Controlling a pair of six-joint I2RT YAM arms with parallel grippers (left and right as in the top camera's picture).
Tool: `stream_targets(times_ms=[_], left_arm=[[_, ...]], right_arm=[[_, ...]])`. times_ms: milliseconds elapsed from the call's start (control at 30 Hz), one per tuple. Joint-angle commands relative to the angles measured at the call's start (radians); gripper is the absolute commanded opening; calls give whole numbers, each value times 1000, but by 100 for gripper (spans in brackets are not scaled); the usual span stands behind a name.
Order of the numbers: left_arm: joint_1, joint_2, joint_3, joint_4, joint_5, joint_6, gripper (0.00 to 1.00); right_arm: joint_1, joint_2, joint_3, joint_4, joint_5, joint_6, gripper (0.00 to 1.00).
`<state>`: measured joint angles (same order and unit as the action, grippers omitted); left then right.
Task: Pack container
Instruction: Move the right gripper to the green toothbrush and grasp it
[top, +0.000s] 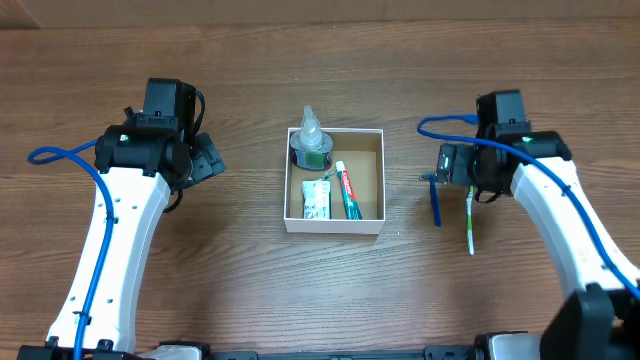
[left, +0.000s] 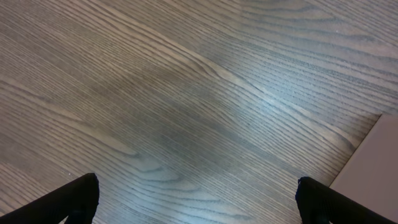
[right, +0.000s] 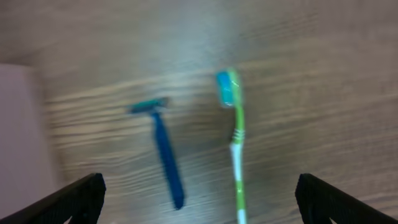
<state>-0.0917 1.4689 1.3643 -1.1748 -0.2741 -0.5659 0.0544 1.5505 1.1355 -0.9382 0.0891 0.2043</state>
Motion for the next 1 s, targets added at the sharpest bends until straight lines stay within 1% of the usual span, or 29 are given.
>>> stream_targets(times_ms=[0, 233, 333, 433, 533, 600, 633, 733, 767, 900, 967], left_arm=[[2, -16, 19, 1, -14, 20, 100], [2, -16, 19, 1, -14, 20, 100], [2, -16, 19, 1, -14, 20, 100], [2, -16, 19, 1, -14, 20, 100], [2, -16, 19, 1, -14, 20, 100], [2, -16, 19, 1, -14, 20, 100], [2, -16, 19, 1, -14, 20, 100], [2, -16, 19, 1, -14, 20, 100], [2, -16, 19, 1, -14, 20, 100], [2, -16, 19, 1, -14, 19, 100], [2, -16, 19, 1, -14, 20, 100]], right_arm=[[-41, 16, -105, 90, 42, 39, 100], [-98, 16, -257, 231, 50, 34, 100], [-109, 16, -349, 354, 49, 16, 100], [-109, 16, -396, 427, 49, -29, 100], [-109, 16, -411, 444, 49, -52, 88], [-109, 16, -415, 449, 49, -52, 74], [-109, 16, -417, 454, 49, -53, 69], [-109, 16, -433, 482, 49, -56, 67], [-109, 16, -438, 489, 49, -56, 64], [-109, 16, -443, 499, 49, -56, 43], [-109, 16, -443, 500, 49, -56, 36]])
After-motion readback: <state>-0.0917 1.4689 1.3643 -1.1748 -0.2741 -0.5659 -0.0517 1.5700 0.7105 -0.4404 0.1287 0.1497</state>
